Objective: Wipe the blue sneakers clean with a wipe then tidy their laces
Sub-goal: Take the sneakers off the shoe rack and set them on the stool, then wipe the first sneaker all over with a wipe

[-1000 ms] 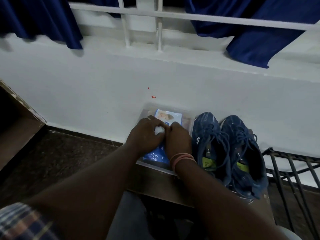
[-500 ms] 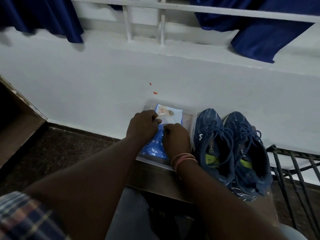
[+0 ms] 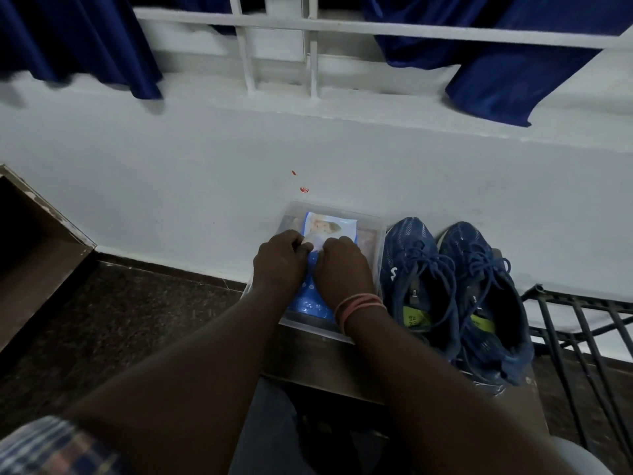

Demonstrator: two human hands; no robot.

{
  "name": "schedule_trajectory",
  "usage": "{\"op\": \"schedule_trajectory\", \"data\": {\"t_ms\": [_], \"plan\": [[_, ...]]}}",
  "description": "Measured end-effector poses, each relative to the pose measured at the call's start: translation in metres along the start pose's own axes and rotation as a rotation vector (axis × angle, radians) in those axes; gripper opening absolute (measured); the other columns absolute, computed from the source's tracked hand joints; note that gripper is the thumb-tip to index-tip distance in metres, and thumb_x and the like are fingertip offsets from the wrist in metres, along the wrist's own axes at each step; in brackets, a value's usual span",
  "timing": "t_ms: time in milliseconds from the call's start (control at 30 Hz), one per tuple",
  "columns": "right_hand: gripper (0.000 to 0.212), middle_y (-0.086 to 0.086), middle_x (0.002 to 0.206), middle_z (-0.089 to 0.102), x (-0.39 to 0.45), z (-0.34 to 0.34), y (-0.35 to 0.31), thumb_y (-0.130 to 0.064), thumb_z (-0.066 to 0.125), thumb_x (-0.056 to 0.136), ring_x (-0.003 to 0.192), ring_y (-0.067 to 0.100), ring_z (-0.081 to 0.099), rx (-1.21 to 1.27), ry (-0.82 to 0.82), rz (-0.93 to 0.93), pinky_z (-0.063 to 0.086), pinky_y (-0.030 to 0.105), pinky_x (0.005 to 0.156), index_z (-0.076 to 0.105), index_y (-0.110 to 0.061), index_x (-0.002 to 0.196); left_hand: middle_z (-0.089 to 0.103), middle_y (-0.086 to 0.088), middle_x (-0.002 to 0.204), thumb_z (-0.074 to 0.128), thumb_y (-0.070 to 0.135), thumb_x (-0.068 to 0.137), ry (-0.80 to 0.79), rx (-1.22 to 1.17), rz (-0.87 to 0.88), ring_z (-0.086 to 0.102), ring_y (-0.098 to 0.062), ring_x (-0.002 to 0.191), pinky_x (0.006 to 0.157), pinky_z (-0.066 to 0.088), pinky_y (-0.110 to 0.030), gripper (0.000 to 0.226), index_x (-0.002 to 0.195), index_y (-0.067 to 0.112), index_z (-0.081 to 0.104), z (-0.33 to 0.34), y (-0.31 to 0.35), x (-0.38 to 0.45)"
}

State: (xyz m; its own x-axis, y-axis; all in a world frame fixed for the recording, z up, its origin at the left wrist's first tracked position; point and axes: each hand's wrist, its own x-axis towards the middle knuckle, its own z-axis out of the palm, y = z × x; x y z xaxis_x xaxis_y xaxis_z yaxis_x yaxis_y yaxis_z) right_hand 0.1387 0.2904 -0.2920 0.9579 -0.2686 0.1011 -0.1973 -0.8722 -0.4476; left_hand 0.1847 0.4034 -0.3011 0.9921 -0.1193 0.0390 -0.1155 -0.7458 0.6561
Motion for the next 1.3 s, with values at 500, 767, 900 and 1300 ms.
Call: {"op": "schedule_trajectory", "data": {"t_ms": [500,767,900,1300], "plan": [[0.014,0.020,0.084,0.072,-0.109,-0.127,0.023,-0.001,0.044,0.101,0.072,0.031,0.073,1.845,0.059,0.445,0.062,0.036,0.063,0.056,0.002,0.108,0.070,-0.010,0.129,0.059,0.005,0.091,0.061,-0.234,-0.064,0.063,-0.030,0.118,0.100,0.044,-0.031,0.038,0.126,0.013,0.070,0.001,0.038,-0.054],[0.017,0.017,0.098,0.066,-0.154,-0.166,0.113,0.011,0.051,0.095,0.094,0.028,0.070,1.744,0.495,0.419,0.061,0.032,0.080,0.063,-0.001,0.094,0.071,0.004,0.117,0.054,0.007,0.091,0.149,-0.381,0.259,0.062,-0.014,0.112,0.098,0.047,-0.029,0.030,0.112,0.016,0.073,0.022,0.101,-0.132],[0.028,0.017,0.098,0.069,-0.154,-0.165,0.165,0.015,0.044,0.093,0.090,0.026,0.068,1.678,0.531,0.526,0.061,0.025,0.075,0.065,-0.003,0.093,0.071,0.015,0.102,0.057,0.001,0.094,0.098,-0.391,0.294,0.065,-0.001,0.096,0.086,0.053,-0.023,0.031,0.108,0.022,0.075,0.046,0.118,-0.157],[0.018,0.006,0.084,0.077,-0.163,-0.140,0.209,-0.021,0.068,0.074,0.088,0.031,0.073,1.067,0.338,0.620,0.060,0.053,0.084,0.078,-0.020,0.088,0.073,0.013,0.108,0.056,0.074,0.079,-0.065,0.363,0.647,0.064,-0.013,0.109,0.108,0.027,-0.043,0.056,0.115,0.035,0.072,0.080,0.166,-0.188]]}}
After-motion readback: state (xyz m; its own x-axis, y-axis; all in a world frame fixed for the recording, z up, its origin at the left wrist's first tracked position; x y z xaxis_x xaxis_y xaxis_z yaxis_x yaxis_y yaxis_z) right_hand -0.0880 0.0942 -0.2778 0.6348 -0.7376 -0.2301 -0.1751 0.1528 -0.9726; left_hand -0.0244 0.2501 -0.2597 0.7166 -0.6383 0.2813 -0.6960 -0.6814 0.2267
